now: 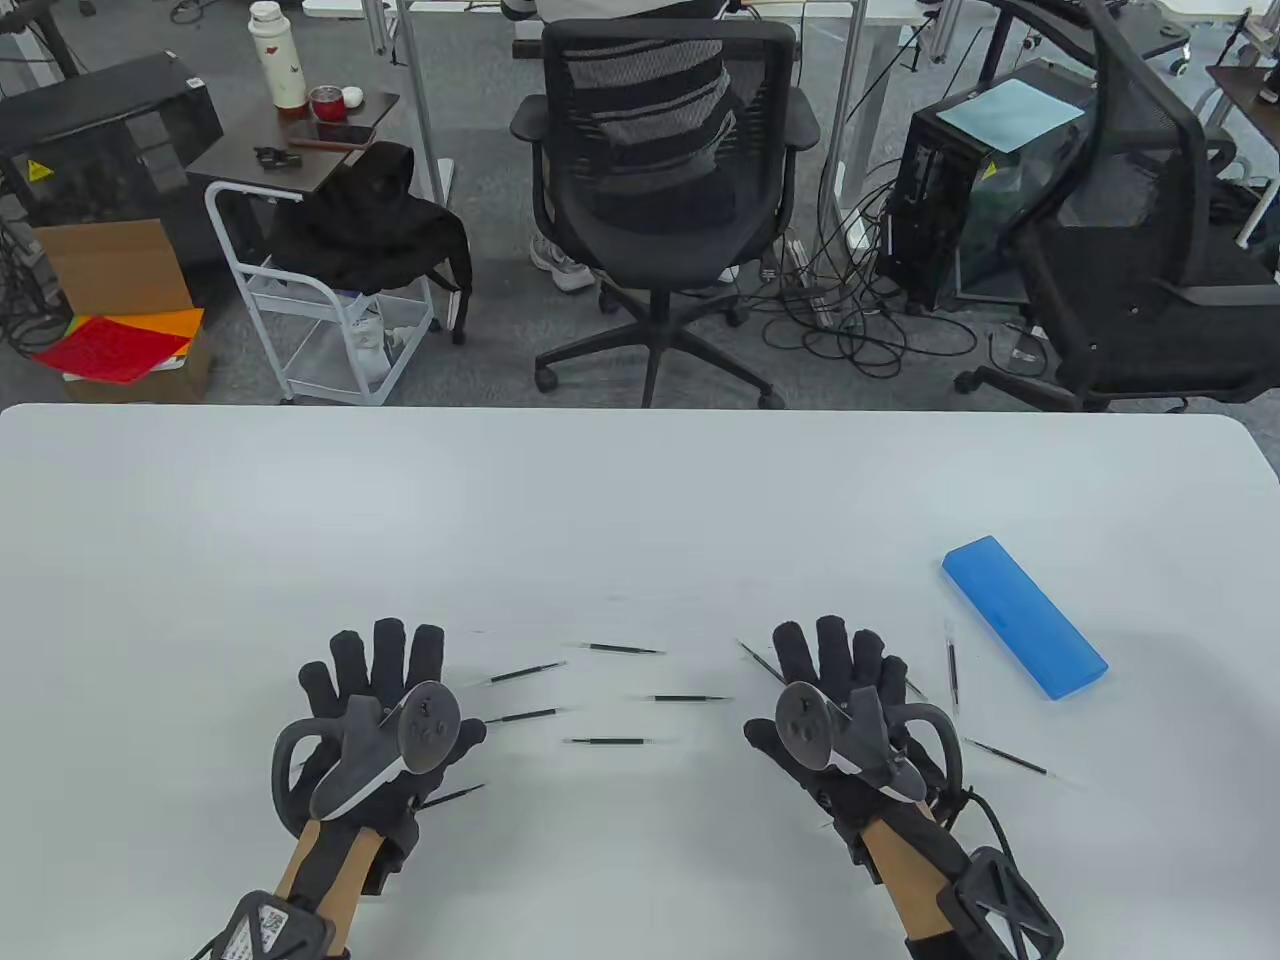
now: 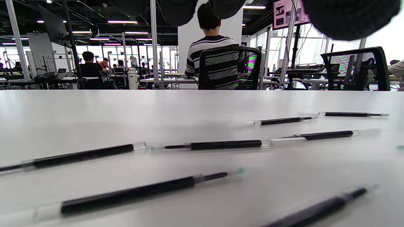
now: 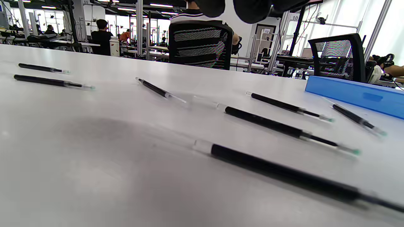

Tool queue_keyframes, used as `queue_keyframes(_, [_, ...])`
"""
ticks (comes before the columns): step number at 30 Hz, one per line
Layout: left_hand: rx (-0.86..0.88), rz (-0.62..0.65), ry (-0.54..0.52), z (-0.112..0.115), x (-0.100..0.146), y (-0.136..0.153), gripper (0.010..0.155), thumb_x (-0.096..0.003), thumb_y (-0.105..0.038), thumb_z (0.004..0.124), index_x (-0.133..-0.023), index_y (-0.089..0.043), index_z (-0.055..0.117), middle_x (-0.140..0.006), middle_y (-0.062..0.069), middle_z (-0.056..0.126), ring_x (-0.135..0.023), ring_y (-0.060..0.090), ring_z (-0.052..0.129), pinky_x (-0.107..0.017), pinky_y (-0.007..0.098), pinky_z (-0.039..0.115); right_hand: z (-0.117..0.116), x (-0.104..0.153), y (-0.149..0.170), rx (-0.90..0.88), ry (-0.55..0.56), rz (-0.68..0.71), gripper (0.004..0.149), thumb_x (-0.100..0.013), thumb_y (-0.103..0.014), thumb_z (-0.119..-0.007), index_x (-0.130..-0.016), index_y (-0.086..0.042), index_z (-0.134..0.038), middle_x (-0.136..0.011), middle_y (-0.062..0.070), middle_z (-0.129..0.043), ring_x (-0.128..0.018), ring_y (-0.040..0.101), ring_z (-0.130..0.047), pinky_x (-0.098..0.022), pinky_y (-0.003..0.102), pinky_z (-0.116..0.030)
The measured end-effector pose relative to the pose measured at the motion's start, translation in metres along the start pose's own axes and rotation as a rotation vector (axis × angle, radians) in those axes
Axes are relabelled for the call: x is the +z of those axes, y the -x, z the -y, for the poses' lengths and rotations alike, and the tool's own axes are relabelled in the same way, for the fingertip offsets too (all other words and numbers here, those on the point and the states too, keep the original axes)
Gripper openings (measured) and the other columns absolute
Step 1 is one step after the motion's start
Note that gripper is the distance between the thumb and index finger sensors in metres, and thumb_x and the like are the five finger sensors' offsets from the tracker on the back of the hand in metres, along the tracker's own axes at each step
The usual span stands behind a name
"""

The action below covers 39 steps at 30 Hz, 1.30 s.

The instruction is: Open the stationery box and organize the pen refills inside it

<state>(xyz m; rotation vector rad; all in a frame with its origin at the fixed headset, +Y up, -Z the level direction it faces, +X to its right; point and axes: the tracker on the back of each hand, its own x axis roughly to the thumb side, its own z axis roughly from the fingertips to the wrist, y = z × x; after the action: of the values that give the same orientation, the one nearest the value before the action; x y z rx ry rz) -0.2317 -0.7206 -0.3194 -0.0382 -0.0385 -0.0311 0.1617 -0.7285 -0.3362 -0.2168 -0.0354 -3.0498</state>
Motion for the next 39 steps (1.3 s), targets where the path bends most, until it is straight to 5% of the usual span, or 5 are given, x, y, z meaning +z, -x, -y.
queue_keyframes(12, [0.021,-0.001,-0.012,-0.001,0.001,0.003,0.096,-0.0455,-0.069,0.056,-0.121,-0.020,0.020,-0.129,0.023,0.024,-0.113,0.063,0.027,-0.073,0.079,0.027,0.003,-0.008,0.026,-0.018,-0.012,-0.082,0.098,-0.041,-0.073,-0.056,-0.120,-0.026,-0.023,-0.129,0.030,-0.035,-0.112,0.061,-0.047,-0.079,0.070,-0.045])
queue_keyframes(23, [0.037,-0.007,0.009,0.000,-0.001,0.007,0.096,-0.0459,-0.068,0.057,-0.121,-0.019,0.020,-0.129,0.023,0.025,-0.113,0.062,0.031,-0.073,0.079,0.027,0.006,-0.037,0.133,-0.065,-0.107,-0.407,0.096,-0.043,-0.069,-0.065,-0.120,-0.024,-0.029,-0.128,0.030,-0.042,-0.111,0.060,-0.051,-0.078,0.070,-0.048])
queue_keyframes(28, [0.040,-0.008,0.006,-0.001,-0.001,0.008,0.096,-0.0460,-0.068,0.057,-0.121,-0.019,0.021,-0.129,0.023,0.025,-0.113,0.062,0.031,-0.073,0.079,0.027,-0.009,-0.048,0.184,-0.109,-0.250,-0.551,0.098,-0.042,-0.068,-0.068,-0.119,-0.024,-0.027,-0.128,0.029,-0.040,-0.111,0.060,-0.050,-0.078,0.070,-0.047])
queue_keyframes(39, [0.040,-0.020,0.010,-0.001,-0.001,0.009,0.096,-0.0465,-0.067,0.057,-0.120,-0.019,0.019,-0.129,0.023,0.026,-0.113,0.062,0.031,-0.073,0.079,0.027,-0.025,-0.060,0.216,0.018,-0.356,-0.646,0.092,-0.044,-0.058,-0.079,-0.118,-0.025,-0.036,-0.126,0.026,-0.046,-0.111,0.056,-0.053,-0.079,0.068,-0.049])
